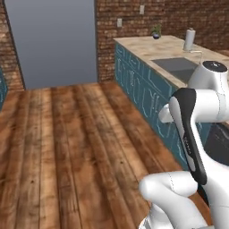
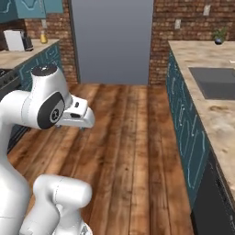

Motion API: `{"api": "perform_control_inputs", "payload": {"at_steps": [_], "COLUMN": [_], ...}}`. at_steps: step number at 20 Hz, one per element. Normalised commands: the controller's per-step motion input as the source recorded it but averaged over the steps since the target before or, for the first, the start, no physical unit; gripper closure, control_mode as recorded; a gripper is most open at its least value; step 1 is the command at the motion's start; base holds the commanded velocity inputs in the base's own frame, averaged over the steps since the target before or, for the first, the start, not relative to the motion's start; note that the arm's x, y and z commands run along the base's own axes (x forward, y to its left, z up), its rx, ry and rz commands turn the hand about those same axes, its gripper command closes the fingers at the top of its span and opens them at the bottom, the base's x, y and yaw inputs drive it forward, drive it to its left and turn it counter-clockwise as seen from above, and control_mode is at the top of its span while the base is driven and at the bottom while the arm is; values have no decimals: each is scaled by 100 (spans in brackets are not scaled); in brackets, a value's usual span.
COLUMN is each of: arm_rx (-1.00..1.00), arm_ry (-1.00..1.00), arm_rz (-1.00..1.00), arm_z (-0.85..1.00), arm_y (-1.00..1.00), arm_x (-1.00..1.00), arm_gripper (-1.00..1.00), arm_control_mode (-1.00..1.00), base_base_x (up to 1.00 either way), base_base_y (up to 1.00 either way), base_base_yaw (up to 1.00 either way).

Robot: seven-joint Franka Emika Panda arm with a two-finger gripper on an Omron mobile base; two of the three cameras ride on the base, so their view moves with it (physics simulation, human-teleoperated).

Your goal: There is a tray on the dining counter. Grab the cup, mug, and pitcher and place them on the tray. The pitcher may be placed next to the tray if it cannot fit the tray.

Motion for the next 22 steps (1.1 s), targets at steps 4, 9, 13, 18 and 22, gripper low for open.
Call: {"api": "perform_control_inputs", "payload": {"at_steps": [4,9,13,18,22], "arm_rx": [0,0,0,0,0], "arm_ry": [0,0,0,0,0], "arm_rz": [0,0,0,0,0], "arm_z": [0,0,0,0,0], "arm_y": [0,0,0,0,0], "arm_x": [0,0,0,0,0], "arm_gripper": [-100,-100,-100,-100,-100], "arm_control_mode": [100,100,100,100,100], "base_base_x": [100,100,100,100,100], "base_base_y": [11,13,18,17,17], "base_base_yaw": [0,0,0,0,0]}}
